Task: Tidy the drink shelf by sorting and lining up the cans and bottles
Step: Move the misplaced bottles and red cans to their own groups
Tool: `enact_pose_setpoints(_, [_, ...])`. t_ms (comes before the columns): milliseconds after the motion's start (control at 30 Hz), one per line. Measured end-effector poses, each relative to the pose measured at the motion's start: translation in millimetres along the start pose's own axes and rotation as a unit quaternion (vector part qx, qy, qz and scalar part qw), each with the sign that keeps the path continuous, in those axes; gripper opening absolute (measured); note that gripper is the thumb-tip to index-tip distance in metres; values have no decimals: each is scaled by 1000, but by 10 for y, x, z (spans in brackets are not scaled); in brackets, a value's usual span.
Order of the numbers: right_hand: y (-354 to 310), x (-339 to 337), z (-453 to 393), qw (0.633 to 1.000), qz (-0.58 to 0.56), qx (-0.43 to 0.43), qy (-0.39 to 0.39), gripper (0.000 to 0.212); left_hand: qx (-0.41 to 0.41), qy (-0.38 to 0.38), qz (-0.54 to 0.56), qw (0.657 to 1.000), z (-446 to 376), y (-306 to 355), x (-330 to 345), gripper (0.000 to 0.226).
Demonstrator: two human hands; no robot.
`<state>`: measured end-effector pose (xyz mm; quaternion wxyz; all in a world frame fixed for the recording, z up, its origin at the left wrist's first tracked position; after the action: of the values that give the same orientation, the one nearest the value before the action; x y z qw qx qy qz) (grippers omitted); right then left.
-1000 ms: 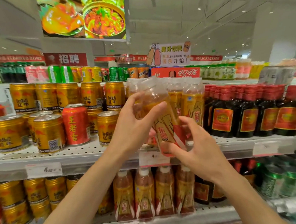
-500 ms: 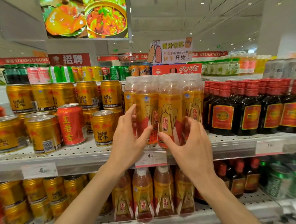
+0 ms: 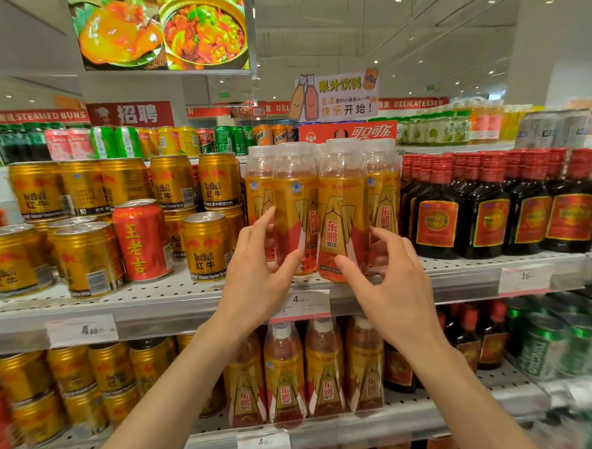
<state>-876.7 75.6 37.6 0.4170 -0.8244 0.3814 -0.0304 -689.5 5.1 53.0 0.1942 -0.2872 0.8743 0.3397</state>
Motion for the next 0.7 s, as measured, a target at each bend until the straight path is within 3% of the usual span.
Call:
enact_pose_setpoints(133, [26, -87, 119, 997, -81, 1, -14, 37, -15, -2, 24, 1000, 150, 15, -105, 61])
enact_pose_setpoints(267, [81, -96, 302, 984, -157, 37, -78, 14, -45, 10, 86, 995, 394, 13, -241, 37])
enact_pose_setpoints(500, [195, 19, 479, 963, -204, 76, -159, 5, -140, 39, 100, 984, 852, -154, -396, 24])
enact_pose_setpoints(700, [70, 186, 555, 958, -212, 75, -180, 5, -167, 56, 109, 978, 1050, -348, -573, 24])
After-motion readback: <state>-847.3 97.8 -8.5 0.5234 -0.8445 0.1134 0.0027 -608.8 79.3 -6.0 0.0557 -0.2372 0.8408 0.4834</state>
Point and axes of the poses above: each hand's wrist, its own z-axis away from the middle knuckle, its own x-axis out of the palm, y = z × x, the point moved 3 cm from there along -z, towards the middle knuckle, and after that the axes turned 11 degrees about -z, right-handed, at the moved point
